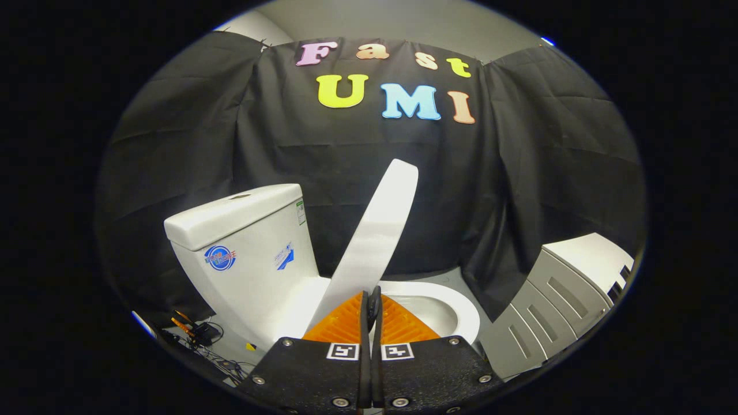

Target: Open the toilet lid.

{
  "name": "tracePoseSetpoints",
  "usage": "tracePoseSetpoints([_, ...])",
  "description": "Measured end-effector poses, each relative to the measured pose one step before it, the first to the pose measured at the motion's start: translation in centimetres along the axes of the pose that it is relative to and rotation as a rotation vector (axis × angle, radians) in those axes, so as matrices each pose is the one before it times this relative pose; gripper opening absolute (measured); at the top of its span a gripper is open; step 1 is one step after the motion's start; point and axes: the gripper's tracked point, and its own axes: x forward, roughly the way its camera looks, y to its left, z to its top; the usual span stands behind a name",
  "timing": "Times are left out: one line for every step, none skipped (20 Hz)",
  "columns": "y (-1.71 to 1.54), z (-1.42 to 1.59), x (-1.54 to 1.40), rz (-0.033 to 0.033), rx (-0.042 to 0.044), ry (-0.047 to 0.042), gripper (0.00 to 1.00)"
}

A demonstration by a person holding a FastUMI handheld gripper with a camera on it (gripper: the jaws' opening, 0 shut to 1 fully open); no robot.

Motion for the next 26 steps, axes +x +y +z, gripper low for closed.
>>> tracePoseSetpoints([0.389, 0.176, -0.020, 0.00378, -0.00907, -0.00626, 0.00])
tracePoseSetpoints([0.358, 0.188, 0.004, 0.00333, -0.00946, -0.00691, 0.00])
tracePoseSetpoints([0.325, 0.111, -0.032, 0.00386, -0.00988, -0.00596, 0.00])
tracePoseSetpoints([0.294, 0.200, -0.034, 0.00124, -0.00635, -0.00430, 0.00])
tracePoseSetpoints([0.292, 0.199, -0.075, 0.00200, -0.00306, -0.00458, 0.00])
tracePoseSetpoints([0.333, 0.197, -0.058, 0.00323, -0.00327, -0.00220, 0.00])
tracePoseSetpoints([0.392, 0.144, 0.032, 0.00295, -0.00490, -0.00408, 0.00])
tracePoseSetpoints([0.397, 0.233, -0.019, 0.00232, -0.01040, -0.00511, 0.00])
tracePoseSetpoints([0.374, 0.189, 0.038, 0.00190, -0.01430, -0.00668, 0.00])
tracePoseSetpoints([0.423, 0.283, -0.089, 0.00210, -0.02166, -0.00685, 0.00])
tracePoseSetpoints([0.473, 0.200, 0.079, 0.00234, -0.02075, -0.01052, 0.00])
tracePoseSetpoints([0.417, 0.259, 0.012, 0.00209, -0.02166, -0.00629, 0.00])
tracePoseSetpoints([0.356, 0.212, -0.044, 0.00093, -0.01724, -0.00856, 0.00])
tracePoseSetpoints([0.443, 0.252, -0.033, 0.00357, -0.01260, -0.00599, 0.00])
tracePoseSetpoints([0.395, 0.097, 0.080, 0.00437, -0.00787, -0.00456, 0.00])
tracePoseSetpoints([0.344, 0.250, 0.048, 0.00413, -0.00641, -0.00365, 0.00])
tracePoseSetpoints([0.390, 0.081, -0.043, 0.00363, -0.00770, -0.00262, 0.00])
tracePoseSetpoints([0.442, 0.210, -0.004, 0.00549, -0.01280, -0.00470, 0.00])
tracePoseSetpoints([0.566, 0.315, -0.028, 0.00712, -0.01420, -0.00462, 0.00])
tracePoseSetpoints([0.474, 0.273, -0.025, 0.00663, -0.01644, -0.00820, 0.00])
tracePoseSetpoints([0.523, 0.305, 0.077, 0.00617, -0.01741, -0.00609, 0.00])
tracePoseSetpoints([0.475, 0.368, 0.123, 0.00719, -0.01704, -0.00503, 0.00])
tracePoseSetpoints([0.411, 0.322, 0.186, 0.00864, -0.01607, -0.00472, 0.00])
tracePoseSetpoints([0.418, 0.232, 0.072, 0.00909, -0.01297, -0.00346, 0.00])
tracePoseSetpoints([0.489, 0.148, -0.041, 0.00881, -0.00906, -0.00042, 0.00])
tracePoseSetpoints([0.328, 0.230, 0.156, 0.00881, -0.00407, 0.00116, 0.00])
